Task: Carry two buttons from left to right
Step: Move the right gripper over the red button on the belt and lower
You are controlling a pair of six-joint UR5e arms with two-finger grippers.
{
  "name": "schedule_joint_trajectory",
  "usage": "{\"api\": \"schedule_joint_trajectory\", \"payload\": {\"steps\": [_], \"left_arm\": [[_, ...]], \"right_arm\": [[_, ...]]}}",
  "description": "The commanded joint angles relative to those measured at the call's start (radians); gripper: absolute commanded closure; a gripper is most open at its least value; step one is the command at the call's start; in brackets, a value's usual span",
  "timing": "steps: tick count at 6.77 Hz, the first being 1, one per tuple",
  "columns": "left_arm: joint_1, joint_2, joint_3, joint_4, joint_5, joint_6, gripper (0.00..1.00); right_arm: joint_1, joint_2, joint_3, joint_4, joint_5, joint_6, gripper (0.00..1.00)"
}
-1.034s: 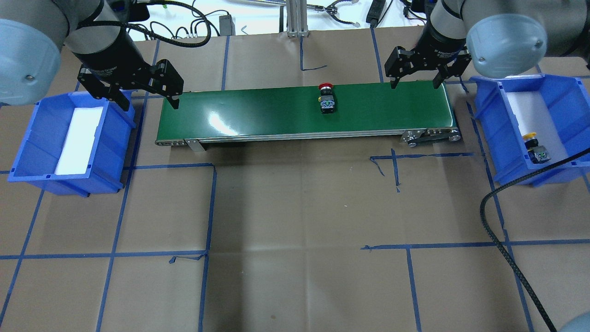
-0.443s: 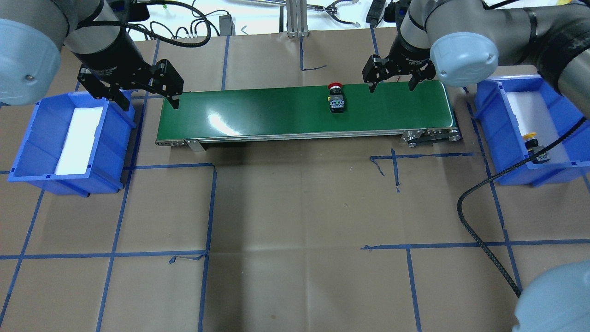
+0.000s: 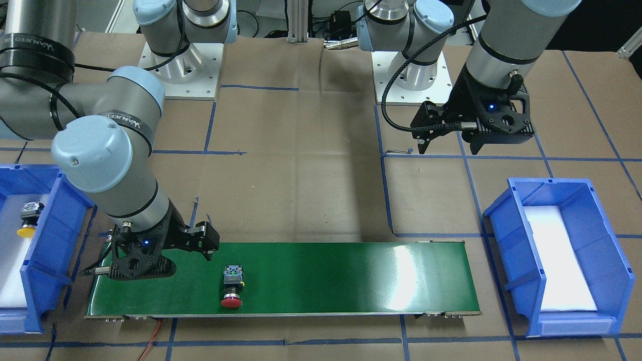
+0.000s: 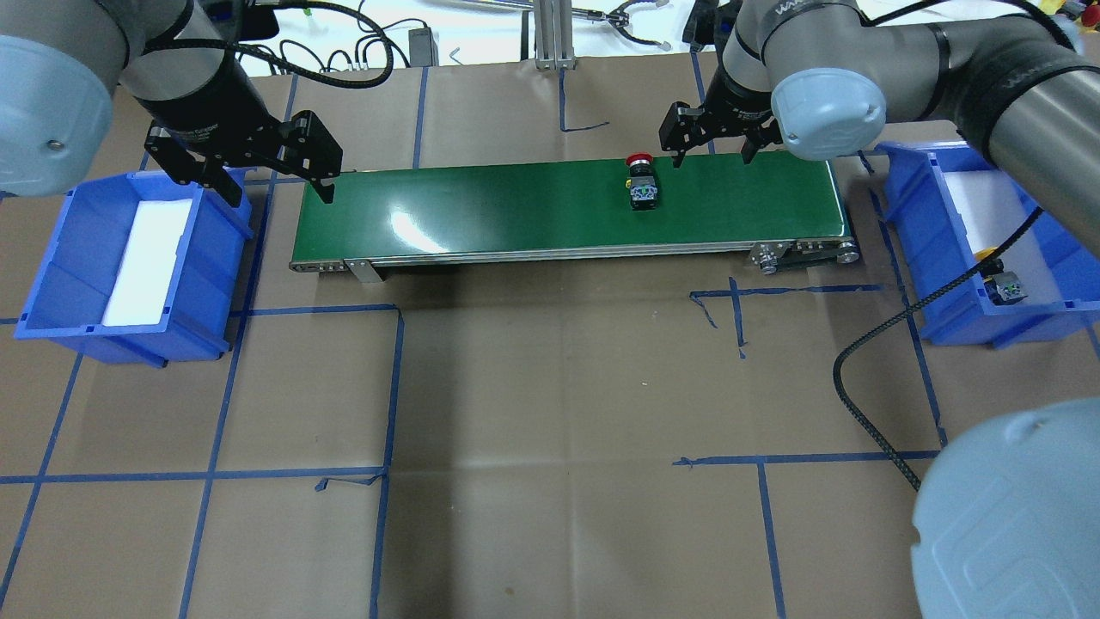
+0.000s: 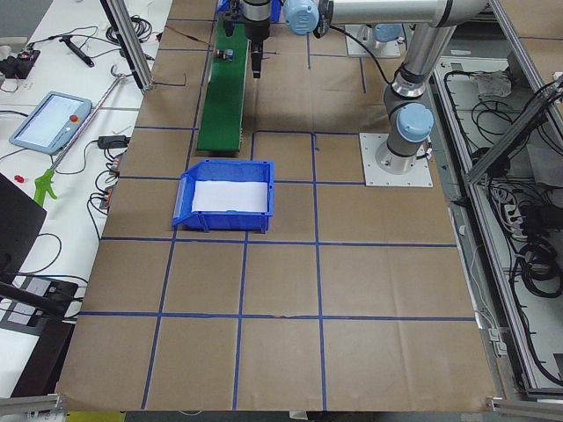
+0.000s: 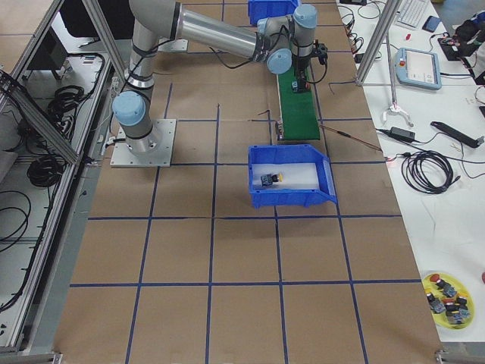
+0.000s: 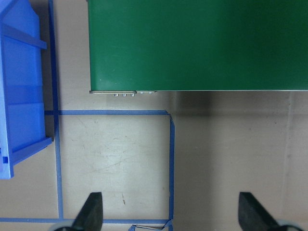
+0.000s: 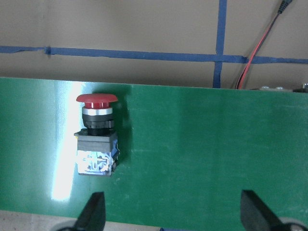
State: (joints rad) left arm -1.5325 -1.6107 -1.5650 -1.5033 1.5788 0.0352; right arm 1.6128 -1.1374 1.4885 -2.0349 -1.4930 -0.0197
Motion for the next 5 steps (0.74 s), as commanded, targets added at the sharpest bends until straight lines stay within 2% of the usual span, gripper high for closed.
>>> {"api": "schedule_joint_trajectory", "payload": {"steps": [1,5], "left_arm": [[0.000,0.000,-0.001,0.000,0.000,-0.001,0.00],[0.000,0.000,-0.001,0.000,0.000,0.000,0.00]], "right_arm": [[0.016,0.042,-0.019,-0.001,0.000,0.044,0.01],[0.041,0.091,-0.019,-0.001,-0.003,0.077,0.01]]}}
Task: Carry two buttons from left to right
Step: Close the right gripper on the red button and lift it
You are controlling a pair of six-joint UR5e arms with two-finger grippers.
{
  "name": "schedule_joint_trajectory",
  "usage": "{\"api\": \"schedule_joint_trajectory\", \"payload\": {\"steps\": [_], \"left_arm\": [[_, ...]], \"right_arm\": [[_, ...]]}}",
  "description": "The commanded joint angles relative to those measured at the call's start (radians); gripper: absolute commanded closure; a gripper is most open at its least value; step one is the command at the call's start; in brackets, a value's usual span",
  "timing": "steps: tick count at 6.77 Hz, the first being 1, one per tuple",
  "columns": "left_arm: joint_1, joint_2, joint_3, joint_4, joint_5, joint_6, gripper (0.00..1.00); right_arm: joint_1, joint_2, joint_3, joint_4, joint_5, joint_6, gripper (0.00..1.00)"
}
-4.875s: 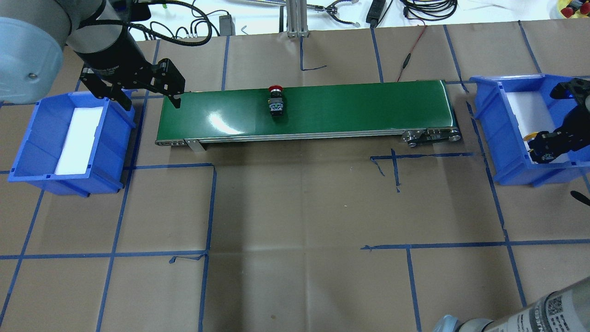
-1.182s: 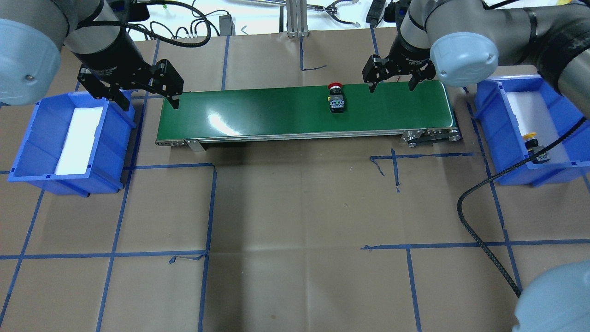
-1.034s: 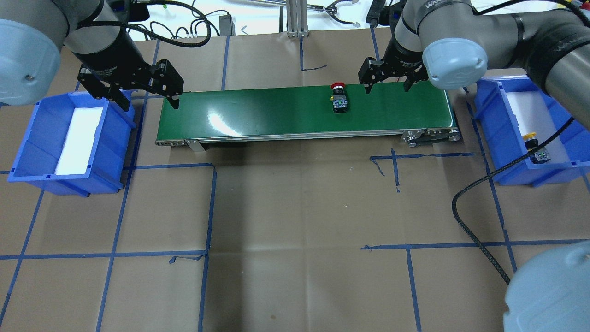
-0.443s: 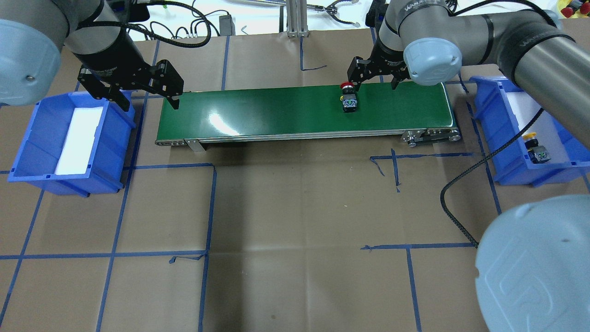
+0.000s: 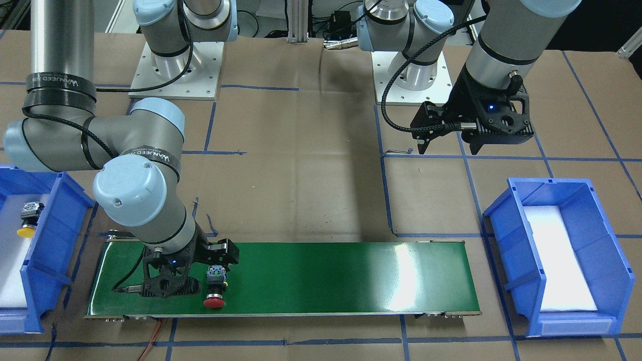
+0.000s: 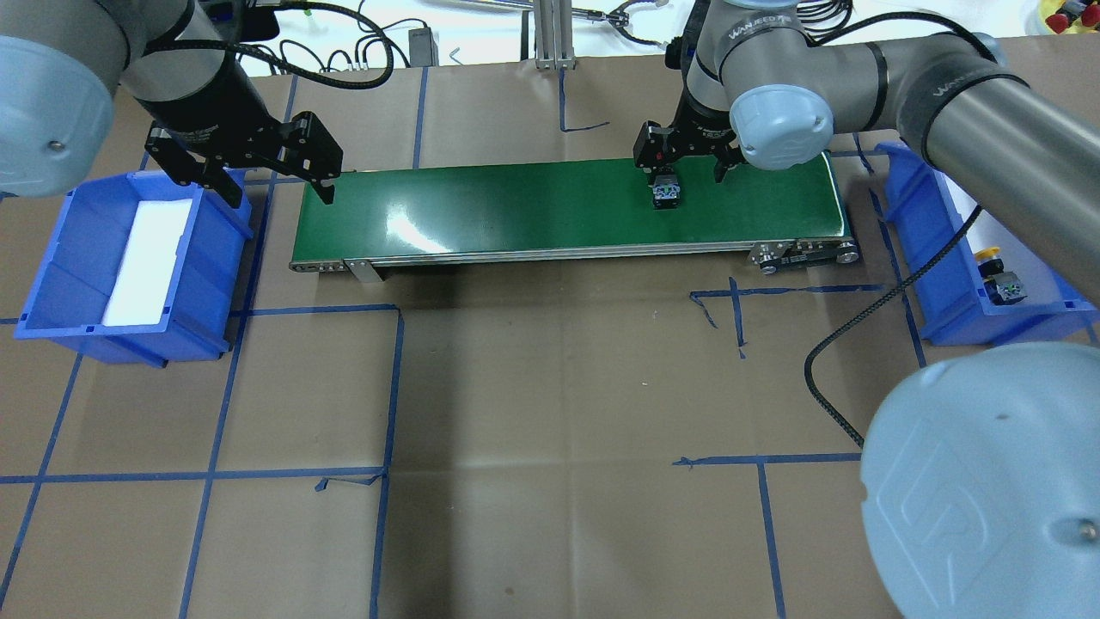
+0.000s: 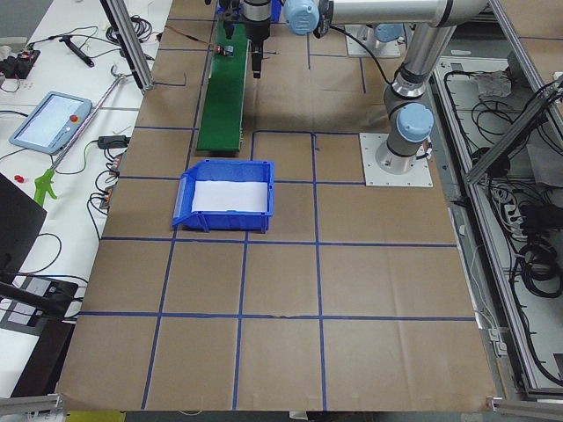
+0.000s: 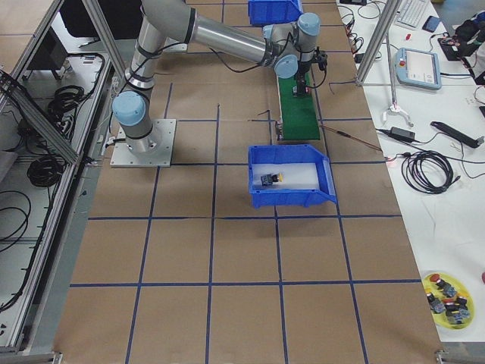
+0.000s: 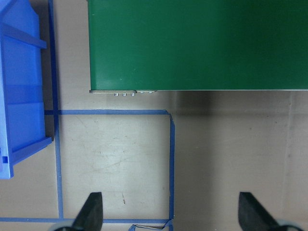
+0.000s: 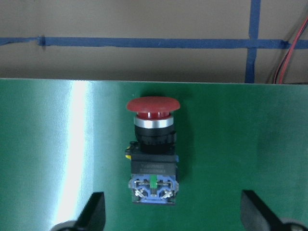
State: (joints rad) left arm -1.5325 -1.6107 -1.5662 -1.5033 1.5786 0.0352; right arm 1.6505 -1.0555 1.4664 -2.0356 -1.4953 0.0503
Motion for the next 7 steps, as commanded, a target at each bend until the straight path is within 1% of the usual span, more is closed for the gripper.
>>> {"api": "schedule_joint_trajectory", "payload": {"steps": [1,3,4,5,7], "left_arm": [[0.000,0.000,0.000,0.000,0.000,0.000,0.00],[0.000,0.000,0.000,0.000,0.000,-0.001,0.00],[0.000,0.000,0.000,0.000,-0.002,-0.001,0.00],[0.000,0.000,0.000,0.000,-0.003,0.000,0.00],[0.000,0.000,0.000,0.000,-0.003,-0.001,0.00]], "right_arm": [[0.003,0.012,0.012,0.000,-0.013,0.005,0.01],[-0.008,0.046,0.006,0.000,-0.016,-0.001,0.01],[-0.017,0.048,0.003,0.000,-0.017,-0.003,0.01],[-0.038,0.046,-0.001,0.001,-0.016,-0.006,0.05],[-0.084,0.042,-0.004,0.011,-0.016,-0.012,0.05]]}}
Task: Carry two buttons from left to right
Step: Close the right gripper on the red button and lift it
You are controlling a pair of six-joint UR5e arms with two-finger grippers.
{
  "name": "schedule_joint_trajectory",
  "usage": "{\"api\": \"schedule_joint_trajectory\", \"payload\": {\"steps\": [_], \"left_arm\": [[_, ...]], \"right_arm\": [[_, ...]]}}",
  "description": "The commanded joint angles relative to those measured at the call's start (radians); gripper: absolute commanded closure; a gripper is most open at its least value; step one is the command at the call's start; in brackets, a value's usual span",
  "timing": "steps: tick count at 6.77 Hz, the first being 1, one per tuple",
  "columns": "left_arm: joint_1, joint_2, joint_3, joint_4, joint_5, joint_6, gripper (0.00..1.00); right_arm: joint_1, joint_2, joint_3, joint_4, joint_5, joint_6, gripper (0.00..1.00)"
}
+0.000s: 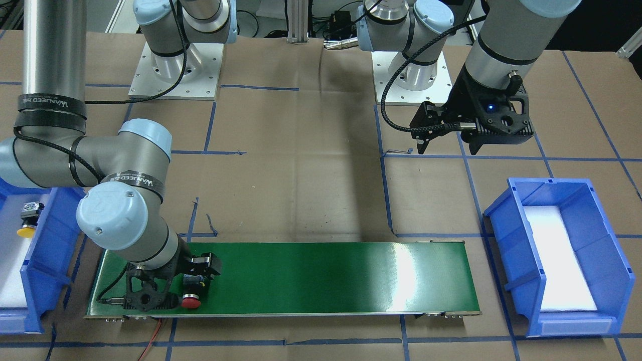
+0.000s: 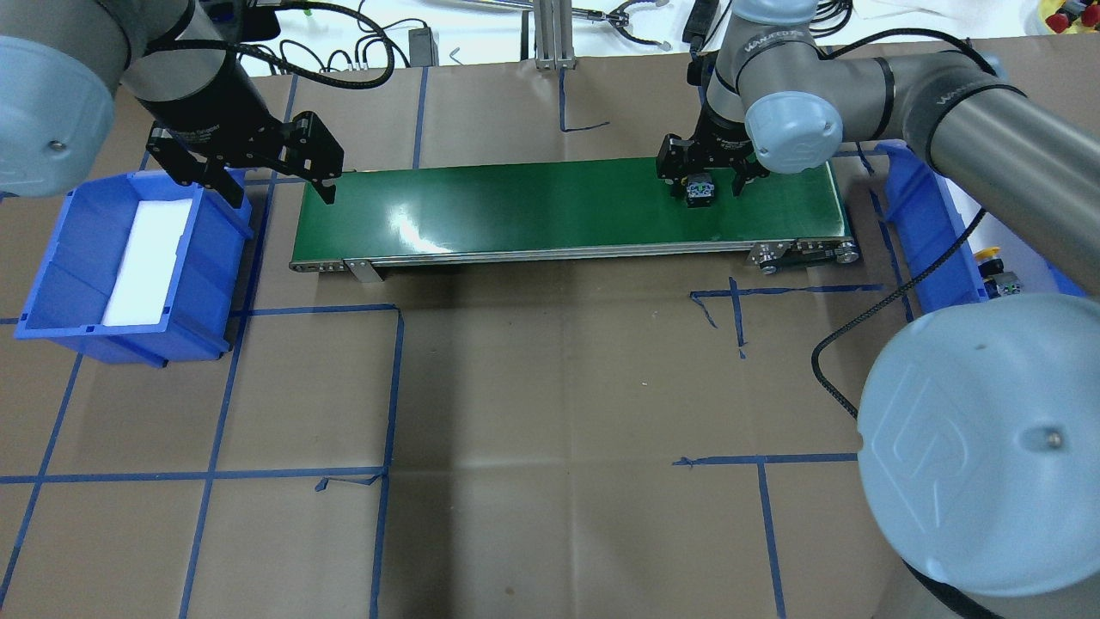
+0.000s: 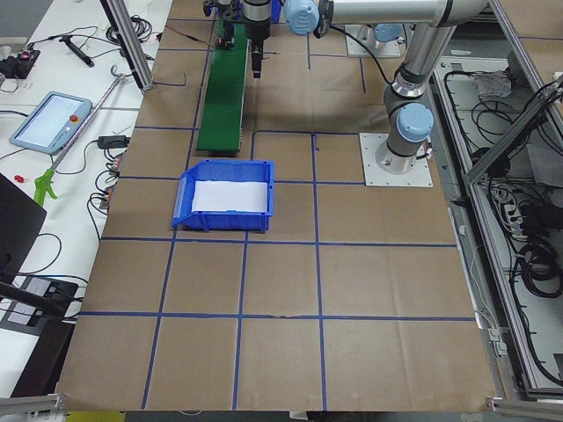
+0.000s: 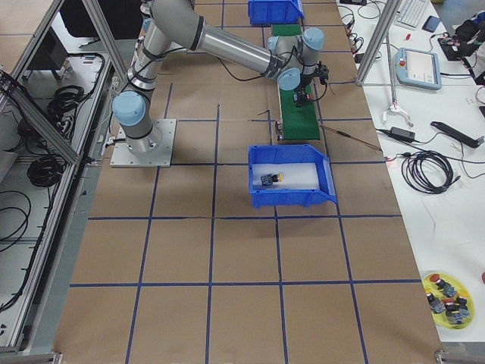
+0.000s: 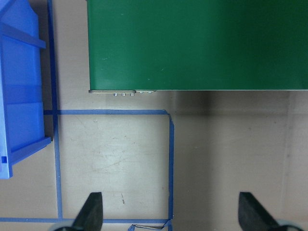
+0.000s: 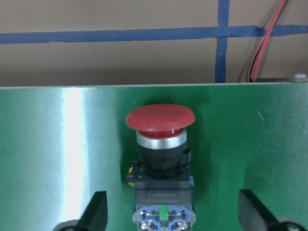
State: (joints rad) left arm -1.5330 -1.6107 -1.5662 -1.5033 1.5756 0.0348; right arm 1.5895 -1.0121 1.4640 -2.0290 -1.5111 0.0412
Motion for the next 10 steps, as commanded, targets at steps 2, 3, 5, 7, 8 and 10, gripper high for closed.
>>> {"api": "schedule_joint_trajectory", "payload": {"steps": [2,3,5,7,8,10], "left_arm": [[-0.001,0.000,0.002,0.000,0.001,0.000,0.00],[0.001,0.000,0.002,0.000,0.000,-0.001,0.00],[0.001,0.000,0.002,0.000,0.000,0.001,0.00],[0.001,-0.002,0.003,0.001,0.000,-0.001,0.00],[0.001,-0.002,0.003,0.000,0.000,-0.001,0.00],[0.001,-0.002,0.005,0.000,0.000,0.001,0.00]], "right_arm": [[-0.026,0.000,-0.001,0.007,0.002,-0.004,0.35],[-0.026,0.000,-0.002,0.007,0.002,-0.004,0.36],[-0.028,-0.006,0.001,0.021,-0.011,-0.006,0.72],[-0.042,-0.055,-0.008,0.075,-0.075,-0.009,0.97],[-0.068,-0.115,-0.026,0.143,-0.080,-0.012,0.98],[-0.229,-0.205,-0.086,0.295,-0.077,-0.214,0.98]]}}
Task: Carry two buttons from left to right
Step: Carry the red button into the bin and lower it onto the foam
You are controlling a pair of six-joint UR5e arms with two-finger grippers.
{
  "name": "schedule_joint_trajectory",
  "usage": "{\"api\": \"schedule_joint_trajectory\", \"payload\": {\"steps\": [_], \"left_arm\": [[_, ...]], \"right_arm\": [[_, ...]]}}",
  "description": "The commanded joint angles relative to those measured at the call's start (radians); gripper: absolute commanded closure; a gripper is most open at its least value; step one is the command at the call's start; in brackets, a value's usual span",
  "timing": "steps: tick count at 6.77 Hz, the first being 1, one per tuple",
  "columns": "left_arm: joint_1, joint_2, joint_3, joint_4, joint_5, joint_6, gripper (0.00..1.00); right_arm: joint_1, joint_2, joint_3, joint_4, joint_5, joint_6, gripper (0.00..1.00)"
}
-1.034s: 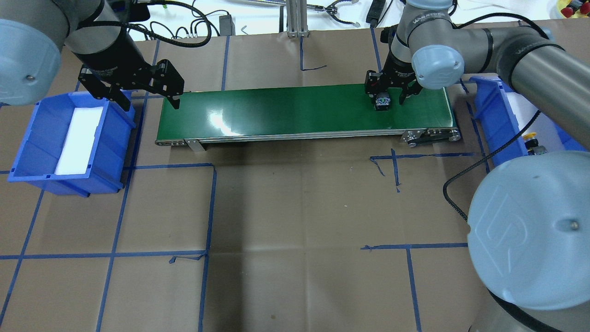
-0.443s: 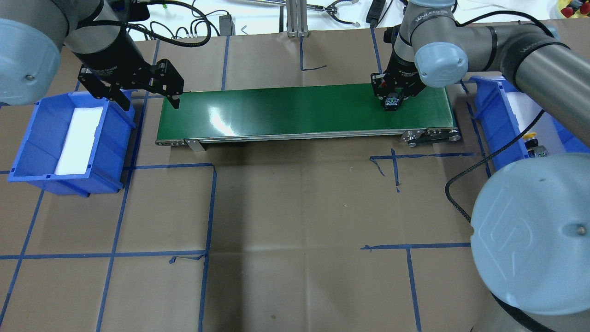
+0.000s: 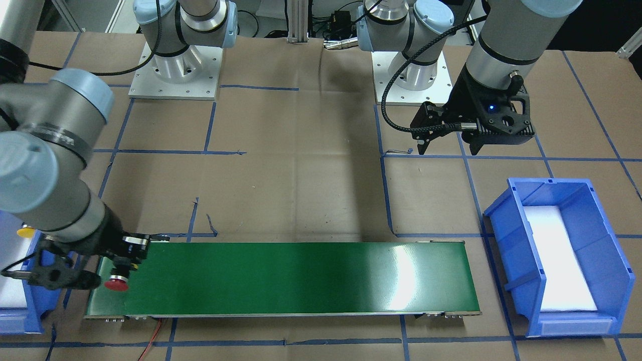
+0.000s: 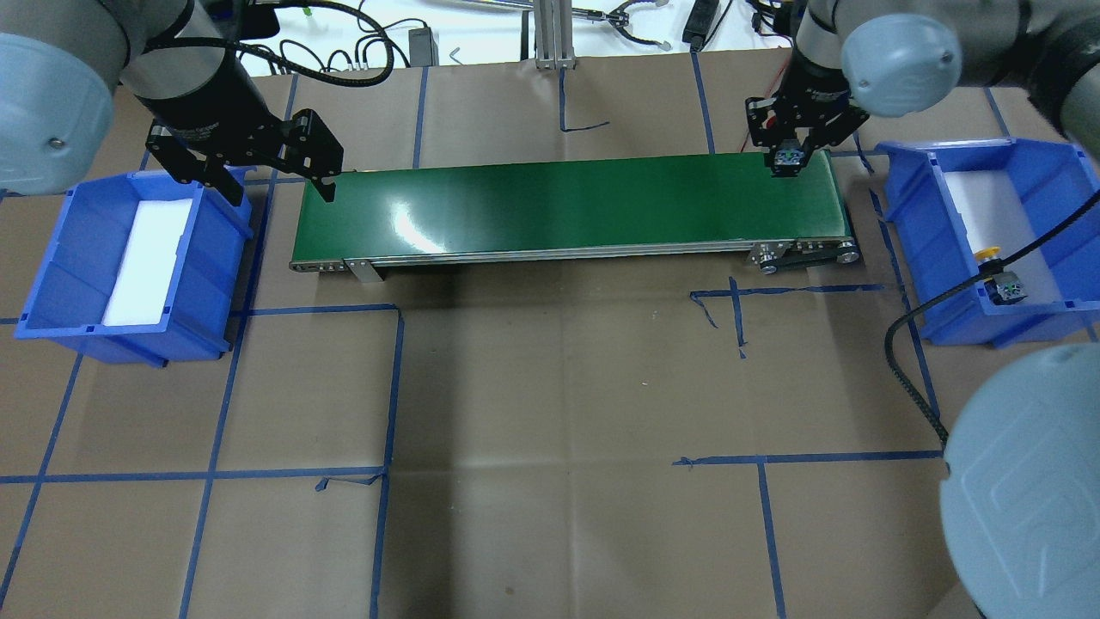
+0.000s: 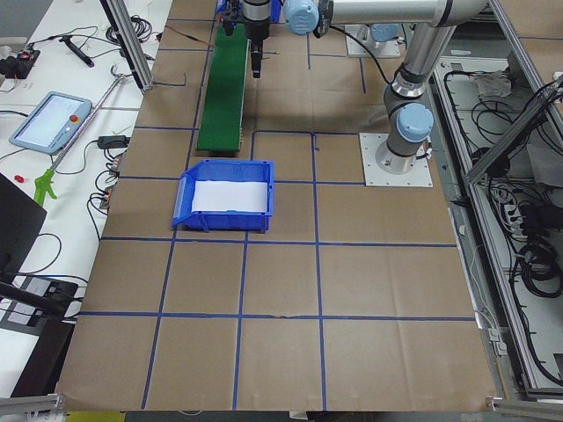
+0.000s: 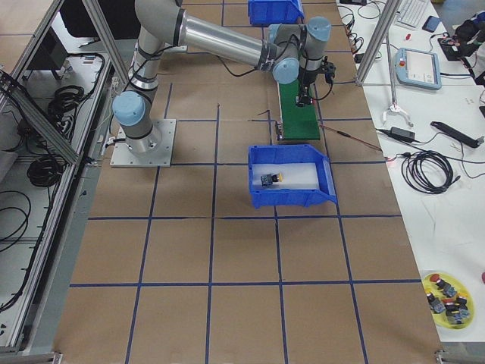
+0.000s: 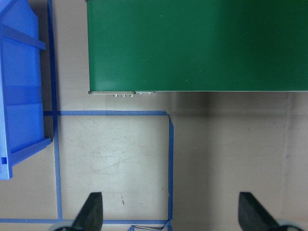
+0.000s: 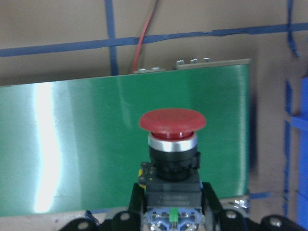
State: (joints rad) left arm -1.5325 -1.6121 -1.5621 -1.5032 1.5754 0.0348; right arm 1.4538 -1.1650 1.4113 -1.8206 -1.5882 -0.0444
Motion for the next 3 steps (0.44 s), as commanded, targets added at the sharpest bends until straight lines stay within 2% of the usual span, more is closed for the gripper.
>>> {"api": "schedule_joint_trajectory", "payload": {"steps": [1,3], "left_arm": [[0.000,0.000,0.002,0.000,0.000,-0.001,0.00],[0.000,0.000,0.002,0.000,0.000,-0.001,0.00]], "right_arm": [[-0.195,-0.076,-0.044,0.127,0.007,-0.235,0.98],[-0.405,-0.050,-0.049,0.104,0.016,-0.509,0.98]]}}
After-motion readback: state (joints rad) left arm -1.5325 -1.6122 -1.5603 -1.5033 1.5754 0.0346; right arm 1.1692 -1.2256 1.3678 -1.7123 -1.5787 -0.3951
